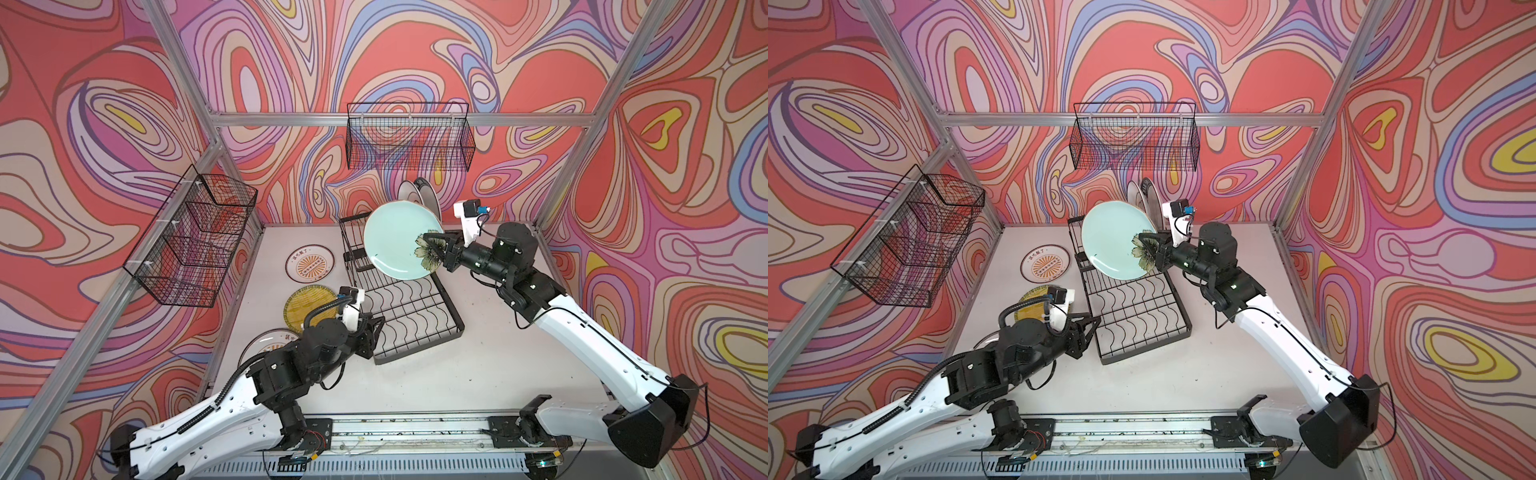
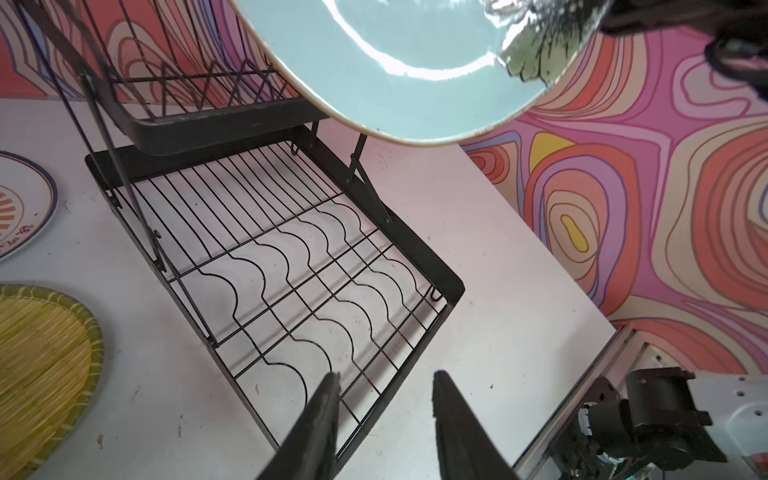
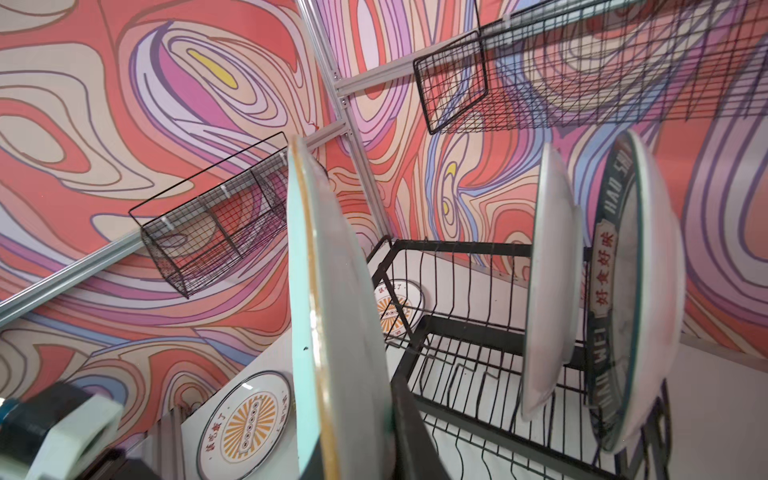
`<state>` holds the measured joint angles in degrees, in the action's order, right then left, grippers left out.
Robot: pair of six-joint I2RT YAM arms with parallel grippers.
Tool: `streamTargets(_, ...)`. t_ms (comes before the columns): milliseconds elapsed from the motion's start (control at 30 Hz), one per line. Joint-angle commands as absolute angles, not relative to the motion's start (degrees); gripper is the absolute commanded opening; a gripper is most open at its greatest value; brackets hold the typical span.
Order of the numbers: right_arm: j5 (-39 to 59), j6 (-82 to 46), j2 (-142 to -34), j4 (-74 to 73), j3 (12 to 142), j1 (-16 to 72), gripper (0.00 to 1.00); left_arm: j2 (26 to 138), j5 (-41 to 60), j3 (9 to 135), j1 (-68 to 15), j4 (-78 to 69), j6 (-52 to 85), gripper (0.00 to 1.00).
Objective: Load the plates into the dish rack
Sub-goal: 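Carry the flower plate to the upper tier slots while the left gripper draws back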
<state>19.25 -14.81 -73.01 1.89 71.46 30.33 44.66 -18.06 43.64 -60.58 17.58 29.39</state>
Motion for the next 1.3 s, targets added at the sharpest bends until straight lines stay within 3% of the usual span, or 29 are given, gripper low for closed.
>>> streamTargets(0, 10.78, -12.30, -73.03, -2.91, 76.28, 32.21, 0.00, 47.40, -25.03, 45.88, -64.20, 17.15, 24.04, 0.40)
streamTargets(233, -0.49, -9.63, -75.53, -1.35, 80.04, 35.61, 0.00, 49.19, -29.23, 46.16, -69.34, 12.34, 20.23, 0.40)
streamTargets(733, -28.11, 1.39, -84.55, -0.03, 89.85, 46.00, 0.00, 43.99, -34.89, 42.95, -70.62, 12.46, 21.80, 0.40)
streamTargets(1267, -41.56, 7.53, -92.69, -0.37, 97.48, 49.77, 0.00, 41.47, -35.24, 40.87, -70.58, 13.87, 23.36, 0.40)
